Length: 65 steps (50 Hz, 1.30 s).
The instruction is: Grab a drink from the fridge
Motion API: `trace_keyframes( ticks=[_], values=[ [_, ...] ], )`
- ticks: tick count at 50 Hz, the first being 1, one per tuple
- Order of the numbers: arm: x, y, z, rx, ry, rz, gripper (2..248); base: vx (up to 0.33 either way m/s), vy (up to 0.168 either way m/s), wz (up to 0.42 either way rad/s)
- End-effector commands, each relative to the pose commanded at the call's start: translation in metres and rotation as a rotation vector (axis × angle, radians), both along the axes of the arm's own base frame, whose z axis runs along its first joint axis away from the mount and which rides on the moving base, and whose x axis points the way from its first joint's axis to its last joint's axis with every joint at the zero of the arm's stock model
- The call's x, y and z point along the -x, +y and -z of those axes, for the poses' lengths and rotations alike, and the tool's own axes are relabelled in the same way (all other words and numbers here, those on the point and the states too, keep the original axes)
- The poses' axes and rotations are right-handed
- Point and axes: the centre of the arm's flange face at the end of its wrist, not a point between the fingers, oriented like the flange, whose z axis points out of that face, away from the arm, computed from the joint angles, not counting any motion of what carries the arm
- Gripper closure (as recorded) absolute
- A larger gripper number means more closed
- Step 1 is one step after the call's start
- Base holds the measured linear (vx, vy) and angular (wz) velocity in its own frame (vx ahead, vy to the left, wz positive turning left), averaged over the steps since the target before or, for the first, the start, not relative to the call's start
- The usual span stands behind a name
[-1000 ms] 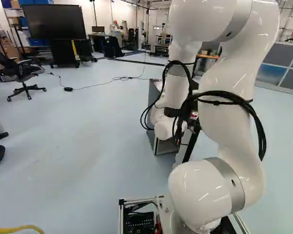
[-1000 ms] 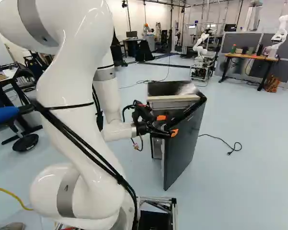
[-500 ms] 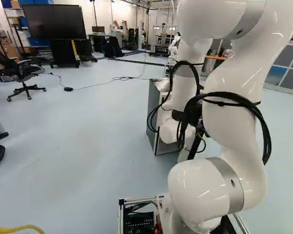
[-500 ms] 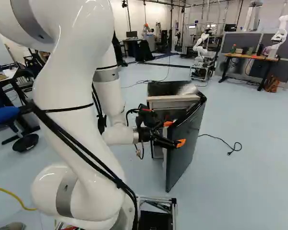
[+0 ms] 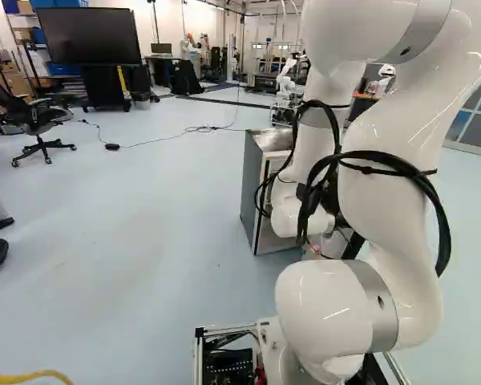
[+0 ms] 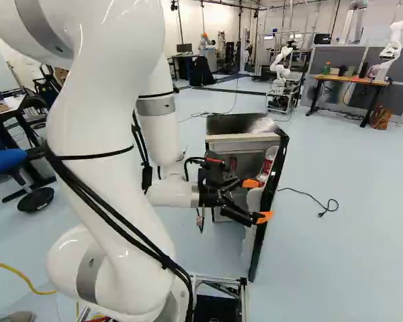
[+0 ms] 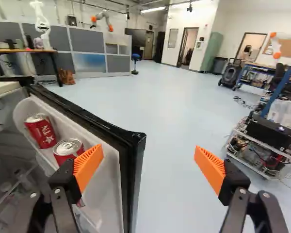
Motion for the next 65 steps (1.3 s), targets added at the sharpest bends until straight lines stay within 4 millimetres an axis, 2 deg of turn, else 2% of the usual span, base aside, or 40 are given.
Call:
trace_keyframes(
  ticks=[10,65],
  values=[
    [-0.004,-0.018,0.0,0.007,-0.015,0.077,3,0.0,0.0,0.0],
    [-0.064,-0.138,0.005,0.049,-0.146,0.362,3,0.0,0.0,0.0]
  ],
)
